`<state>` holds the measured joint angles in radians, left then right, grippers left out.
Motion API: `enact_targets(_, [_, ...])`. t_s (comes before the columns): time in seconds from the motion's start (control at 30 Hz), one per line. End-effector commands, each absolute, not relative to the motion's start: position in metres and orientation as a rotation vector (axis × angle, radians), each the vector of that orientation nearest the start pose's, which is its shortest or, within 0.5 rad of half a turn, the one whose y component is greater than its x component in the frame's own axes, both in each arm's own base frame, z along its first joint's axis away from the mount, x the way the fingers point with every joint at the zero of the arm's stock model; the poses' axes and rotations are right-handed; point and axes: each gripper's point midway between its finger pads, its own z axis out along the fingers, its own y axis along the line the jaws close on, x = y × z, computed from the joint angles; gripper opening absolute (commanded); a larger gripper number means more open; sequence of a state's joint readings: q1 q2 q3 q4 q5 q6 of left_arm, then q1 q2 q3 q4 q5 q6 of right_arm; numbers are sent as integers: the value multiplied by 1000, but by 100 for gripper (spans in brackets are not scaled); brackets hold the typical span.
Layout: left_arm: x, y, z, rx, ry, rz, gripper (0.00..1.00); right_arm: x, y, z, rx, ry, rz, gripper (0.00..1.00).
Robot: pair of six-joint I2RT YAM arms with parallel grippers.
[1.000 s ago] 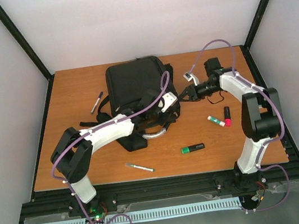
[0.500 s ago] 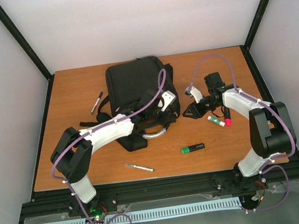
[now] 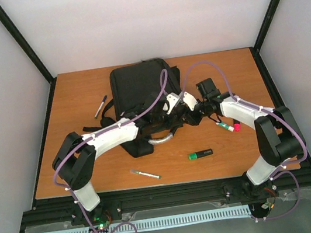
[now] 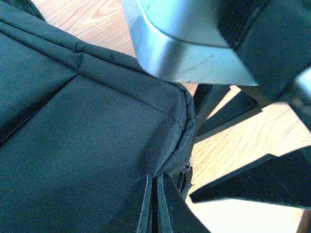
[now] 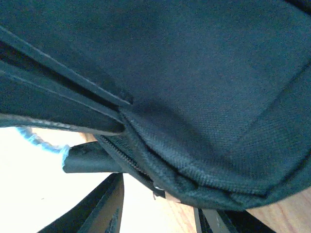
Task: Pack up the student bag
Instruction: Zip the student bag at the center of the board.
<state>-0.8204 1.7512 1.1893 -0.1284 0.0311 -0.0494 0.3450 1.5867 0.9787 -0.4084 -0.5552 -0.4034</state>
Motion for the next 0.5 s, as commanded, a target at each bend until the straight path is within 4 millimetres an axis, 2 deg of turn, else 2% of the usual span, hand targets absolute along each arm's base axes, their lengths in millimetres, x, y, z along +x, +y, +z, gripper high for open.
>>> enact_targets(0.0, [345, -380, 179, 793, 2026, -636, 1, 334, 215, 97, -1107, 2195, 589, 39])
enact_targets(0.17, [347, -379, 183, 783, 2021, -661, 1, 337, 212, 96, -1092, 2195, 554, 37])
enact_targets(0.37, [348, -377, 184, 775, 2020, -661, 1, 330, 212, 87, -1107, 2229, 575, 26])
enact_targets(0.47, [349, -376, 184, 774, 2021, -657, 1, 328, 209, 83, -1109, 2253, 558, 27])
